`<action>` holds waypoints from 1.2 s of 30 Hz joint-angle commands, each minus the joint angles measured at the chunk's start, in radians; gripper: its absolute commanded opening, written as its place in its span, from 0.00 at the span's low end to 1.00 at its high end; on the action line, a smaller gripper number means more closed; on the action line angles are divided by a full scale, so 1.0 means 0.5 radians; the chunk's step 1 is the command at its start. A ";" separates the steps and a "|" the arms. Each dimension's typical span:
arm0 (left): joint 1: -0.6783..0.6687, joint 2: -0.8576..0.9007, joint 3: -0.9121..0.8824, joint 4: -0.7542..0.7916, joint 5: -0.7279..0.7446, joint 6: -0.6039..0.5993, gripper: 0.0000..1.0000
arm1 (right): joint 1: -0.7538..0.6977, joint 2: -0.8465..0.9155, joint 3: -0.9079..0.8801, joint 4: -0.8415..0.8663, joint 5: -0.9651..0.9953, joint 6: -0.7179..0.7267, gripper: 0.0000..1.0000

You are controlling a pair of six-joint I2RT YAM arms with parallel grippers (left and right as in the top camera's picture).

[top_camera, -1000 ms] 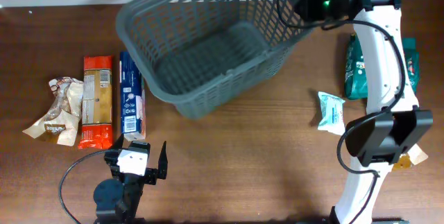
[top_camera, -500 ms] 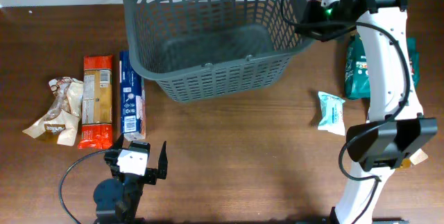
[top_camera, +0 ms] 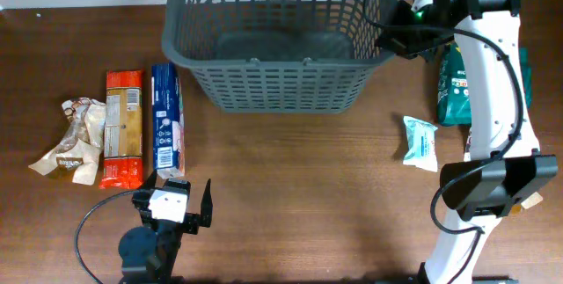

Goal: Pack container
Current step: 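Grip the basket rim with the right gripper and pull it toward center, then release the basket and move the right gripper to the green pouch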

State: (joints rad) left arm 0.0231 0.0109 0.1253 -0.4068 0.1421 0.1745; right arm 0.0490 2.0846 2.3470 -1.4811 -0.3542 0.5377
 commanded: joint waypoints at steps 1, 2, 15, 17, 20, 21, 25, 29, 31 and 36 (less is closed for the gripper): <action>0.011 -0.010 -0.008 -0.001 -0.008 -0.004 0.99 | -0.020 0.040 -0.037 -0.105 0.105 0.265 0.04; 0.011 -0.010 -0.008 -0.001 -0.008 -0.004 0.99 | -0.020 0.040 -0.037 -0.107 0.105 0.264 0.04; 0.011 -0.010 -0.008 -0.002 -0.008 -0.004 0.99 | -0.020 0.040 -0.037 -0.127 0.390 0.108 0.58; 0.011 -0.010 -0.008 -0.001 -0.008 -0.004 0.99 | -0.020 0.038 -0.037 -0.041 0.388 -0.059 0.64; 0.011 -0.010 -0.008 -0.002 -0.008 -0.004 0.99 | -0.020 0.012 -0.037 0.068 0.378 -0.363 0.68; 0.011 -0.010 -0.008 -0.002 -0.008 -0.004 0.99 | -0.020 -0.006 -0.036 0.097 0.361 -0.467 0.69; 0.011 -0.010 -0.008 -0.002 -0.008 -0.004 0.99 | -0.020 -0.154 0.031 0.213 0.198 -0.890 0.73; 0.011 -0.010 -0.008 -0.001 -0.008 -0.004 0.99 | -0.020 -0.355 0.142 0.220 0.187 -0.935 0.74; 0.011 -0.010 -0.008 -0.001 -0.008 -0.004 0.99 | -0.020 -0.482 0.205 0.222 0.247 -0.964 0.77; 0.011 -0.010 -0.008 -0.001 -0.008 -0.004 0.99 | -0.024 -0.723 0.248 0.218 0.929 -0.964 0.89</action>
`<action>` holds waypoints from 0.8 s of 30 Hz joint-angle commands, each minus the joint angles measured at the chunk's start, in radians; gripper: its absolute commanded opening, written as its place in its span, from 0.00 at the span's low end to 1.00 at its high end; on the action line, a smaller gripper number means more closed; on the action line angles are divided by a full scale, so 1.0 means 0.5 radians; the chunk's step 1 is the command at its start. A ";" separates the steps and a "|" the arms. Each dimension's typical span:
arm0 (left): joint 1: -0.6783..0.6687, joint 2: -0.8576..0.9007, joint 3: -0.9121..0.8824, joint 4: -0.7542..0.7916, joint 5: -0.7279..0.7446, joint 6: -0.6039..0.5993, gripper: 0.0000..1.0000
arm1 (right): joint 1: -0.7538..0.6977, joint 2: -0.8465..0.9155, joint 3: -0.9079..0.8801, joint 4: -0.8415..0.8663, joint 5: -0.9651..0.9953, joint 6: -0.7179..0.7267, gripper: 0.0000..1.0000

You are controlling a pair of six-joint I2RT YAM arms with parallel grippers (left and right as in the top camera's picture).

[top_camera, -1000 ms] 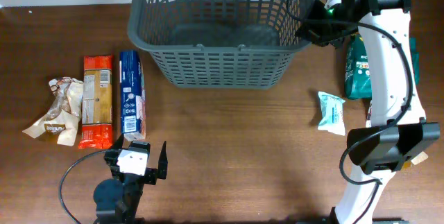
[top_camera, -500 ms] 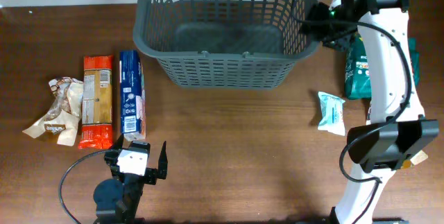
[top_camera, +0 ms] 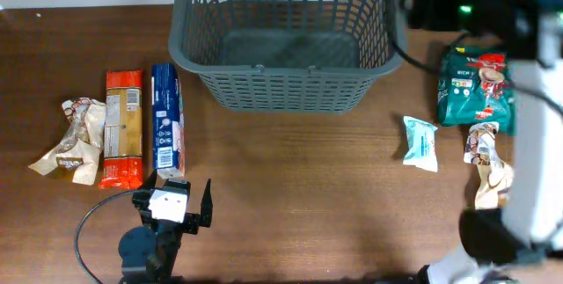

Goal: Pack container
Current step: 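Release the basket and move the right gripper to the green pouch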

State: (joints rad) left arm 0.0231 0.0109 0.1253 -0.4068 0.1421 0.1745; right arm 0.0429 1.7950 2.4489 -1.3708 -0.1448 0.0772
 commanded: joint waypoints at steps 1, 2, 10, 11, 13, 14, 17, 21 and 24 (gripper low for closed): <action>0.011 -0.010 -0.008 -0.002 -0.008 -0.004 0.99 | -0.027 -0.161 0.043 -0.002 0.639 -0.043 0.90; 0.011 -0.010 -0.008 -0.001 -0.008 -0.004 0.99 | -0.053 -0.166 0.043 -0.001 0.706 -0.042 0.91; 0.011 -0.010 -0.008 -0.002 -0.008 -0.004 0.99 | -0.648 0.116 -0.277 0.132 0.468 0.034 0.94; 0.011 -0.010 -0.008 -0.001 -0.008 -0.004 0.99 | -0.717 0.167 -0.343 0.172 0.426 0.034 0.92; 0.011 -0.010 -0.008 -0.001 -0.008 -0.004 0.99 | -0.819 0.253 -0.450 0.233 0.361 0.033 0.91; 0.011 -0.010 -0.008 -0.001 -0.008 -0.004 0.99 | -0.900 0.323 -0.540 0.280 0.302 0.033 0.91; 0.011 -0.010 -0.008 -0.001 -0.008 -0.004 0.99 | -1.038 0.448 -0.706 0.381 0.235 0.032 0.92; 0.011 -0.010 -0.008 -0.001 -0.008 -0.004 0.99 | -1.223 0.551 -0.927 0.568 0.042 -0.079 0.93; 0.011 -0.010 -0.008 -0.002 -0.008 -0.004 0.99 | -1.345 0.613 -1.057 0.667 -0.001 -0.156 0.93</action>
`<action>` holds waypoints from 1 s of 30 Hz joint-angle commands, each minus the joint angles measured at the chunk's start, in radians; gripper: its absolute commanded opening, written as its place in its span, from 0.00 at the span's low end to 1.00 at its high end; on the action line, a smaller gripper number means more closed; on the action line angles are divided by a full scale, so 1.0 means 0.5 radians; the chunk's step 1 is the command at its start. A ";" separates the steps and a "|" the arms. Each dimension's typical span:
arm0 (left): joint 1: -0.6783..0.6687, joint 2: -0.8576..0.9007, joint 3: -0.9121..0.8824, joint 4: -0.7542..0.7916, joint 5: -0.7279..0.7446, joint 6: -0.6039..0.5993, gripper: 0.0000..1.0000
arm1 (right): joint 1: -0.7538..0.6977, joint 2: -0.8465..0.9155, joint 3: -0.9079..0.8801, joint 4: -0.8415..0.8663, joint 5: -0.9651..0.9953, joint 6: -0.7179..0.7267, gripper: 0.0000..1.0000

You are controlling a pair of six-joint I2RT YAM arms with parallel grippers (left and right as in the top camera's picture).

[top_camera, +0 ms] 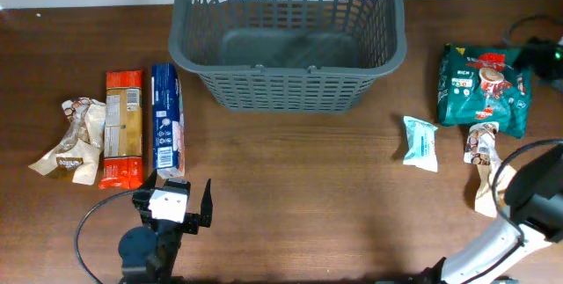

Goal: Pack container
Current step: 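Release the basket and move the right gripper to the green pouch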

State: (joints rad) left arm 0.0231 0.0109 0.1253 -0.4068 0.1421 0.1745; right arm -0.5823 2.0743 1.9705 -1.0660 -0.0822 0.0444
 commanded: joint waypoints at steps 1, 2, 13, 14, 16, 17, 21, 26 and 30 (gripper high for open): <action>0.011 -0.010 -0.008 -0.001 -0.008 -0.004 0.99 | -0.137 0.079 -0.155 0.100 -0.182 -0.136 0.93; 0.011 -0.010 -0.008 -0.002 -0.008 -0.004 0.99 | -0.171 0.097 -0.194 0.119 -0.257 -0.196 0.93; 0.011 -0.010 -0.008 -0.001 -0.008 -0.004 0.99 | -0.145 0.430 -0.459 0.230 -0.771 -0.598 0.97; 0.011 -0.010 -0.008 -0.002 -0.008 -0.004 0.99 | -0.117 0.468 -0.459 0.253 -0.771 -0.597 0.97; 0.011 -0.010 -0.008 -0.001 -0.008 -0.004 0.99 | -0.072 0.513 -0.459 0.296 -0.761 -0.584 0.97; 0.011 -0.010 -0.008 -0.002 -0.008 -0.004 0.99 | -0.050 0.529 -0.459 0.327 -0.741 -0.553 0.97; 0.011 -0.010 -0.008 -0.001 -0.008 -0.004 0.99 | -0.021 0.536 -0.459 0.404 -0.700 -0.432 0.21; 0.011 -0.010 -0.008 -0.001 -0.008 -0.004 0.99 | -0.072 0.532 -0.449 0.420 -0.742 -0.095 0.04; 0.011 -0.010 -0.008 -0.001 -0.008 -0.004 0.99 | -0.135 0.421 -0.438 0.428 -1.054 -0.049 0.04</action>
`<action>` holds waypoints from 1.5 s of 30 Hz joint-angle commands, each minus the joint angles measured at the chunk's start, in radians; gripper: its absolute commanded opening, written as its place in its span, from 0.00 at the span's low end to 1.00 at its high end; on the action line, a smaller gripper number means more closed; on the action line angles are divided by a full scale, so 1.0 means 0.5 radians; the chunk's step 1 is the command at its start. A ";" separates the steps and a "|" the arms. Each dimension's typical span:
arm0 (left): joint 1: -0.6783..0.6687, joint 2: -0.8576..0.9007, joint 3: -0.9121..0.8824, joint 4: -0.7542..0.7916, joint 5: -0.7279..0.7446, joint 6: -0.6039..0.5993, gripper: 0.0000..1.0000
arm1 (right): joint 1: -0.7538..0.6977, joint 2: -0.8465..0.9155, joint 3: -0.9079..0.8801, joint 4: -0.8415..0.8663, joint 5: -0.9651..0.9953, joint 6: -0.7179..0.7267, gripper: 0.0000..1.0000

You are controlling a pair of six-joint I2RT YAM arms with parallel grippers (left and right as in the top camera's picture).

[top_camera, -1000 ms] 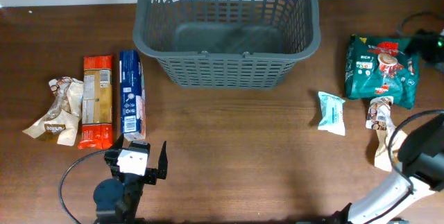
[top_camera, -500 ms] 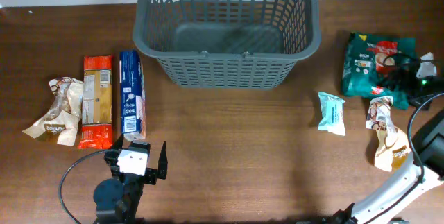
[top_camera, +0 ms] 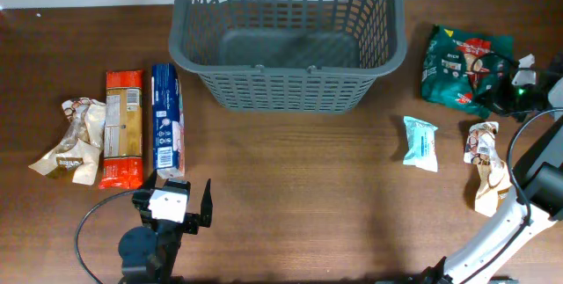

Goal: Pack container
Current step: 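Release the basket and move the right gripper to the green pouch, then grasp the green Nescafé pouch with the right gripper and lift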

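Note:
The grey mesh basket (top_camera: 283, 86) stands empty at the back centre. At the far right my right gripper (top_camera: 498, 75) sits on the right edge of a green snack bag (top_camera: 453, 66), apparently shut on it; the bag lies tilted just right of the basket. A pale blue wipe packet (top_camera: 420, 142) and a brown-and-white wrapper (top_camera: 485, 165) lie nearer on the right. On the left are a crumpled beige wrapper (top_camera: 70, 139), an orange pack (top_camera: 123, 128) and a blue pack (top_camera: 166, 119). My left gripper (top_camera: 189, 192) rests open at the front left, holding nothing.
The brown table (top_camera: 299, 196) carries everything. A black cable (top_camera: 86, 222) loops beside the left arm's base. The right arm's white links (top_camera: 493, 240) rise along the right edge, close to the brown-and-white wrapper.
The right gripper has come down onto the green bag's right side. The bag has shifted left towards the basket and turned at an angle. Everything else is where it was.
The right arm first reached up by the basket's right corner and covered part of the green bag. It then stood higher over the bag, then at the far right edge. Now its gripper is on the bag, which has shifted. The left arm stayed still.

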State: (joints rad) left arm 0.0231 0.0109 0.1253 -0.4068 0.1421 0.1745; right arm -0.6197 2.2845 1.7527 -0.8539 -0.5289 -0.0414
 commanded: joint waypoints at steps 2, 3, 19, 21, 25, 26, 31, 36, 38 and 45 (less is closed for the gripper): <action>0.011 -0.010 -0.008 -0.002 -0.008 -0.004 0.99 | -0.071 -0.072 0.030 -0.010 -0.219 0.164 0.04; 0.011 -0.010 -0.008 -0.002 -0.008 -0.004 0.99 | -0.071 -0.138 0.058 -0.018 -0.272 0.168 0.04; 0.011 -0.010 -0.008 -0.001 -0.008 -0.004 0.99 | -0.027 -1.012 0.473 -0.063 -0.429 0.333 0.03; 0.011 -0.010 -0.008 -0.002 -0.008 -0.004 0.99 | -0.016 -0.993 0.466 -0.172 -0.131 0.332 0.04; 0.011 -0.010 -0.008 -0.002 -0.008 -0.004 0.99 | 0.002 -0.870 0.454 -0.250 0.233 0.333 0.31; 0.011 -0.010 -0.008 -0.001 -0.008 -0.004 0.99 | 0.009 -0.816 0.454 -0.242 0.269 0.332 0.42; 0.011 -0.010 -0.008 -0.002 -0.008 -0.004 0.99 | 0.026 -0.557 0.454 -0.107 0.443 0.293 0.76; 0.011 -0.010 -0.008 -0.002 -0.008 -0.004 0.99 | 0.025 -0.264 0.454 -0.021 0.464 0.188 0.89; 0.011 -0.010 -0.008 -0.001 -0.008 -0.004 0.99 | 0.026 -0.148 0.454 0.011 0.462 0.188 0.91; 0.011 -0.010 -0.008 -0.002 -0.008 -0.004 0.99 | 0.042 0.215 0.454 0.004 0.436 0.134 0.92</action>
State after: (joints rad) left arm 0.0231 0.0109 0.1249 -0.4068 0.1421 0.1745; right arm -0.6132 2.3402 1.9888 -0.8555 -0.3107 0.0452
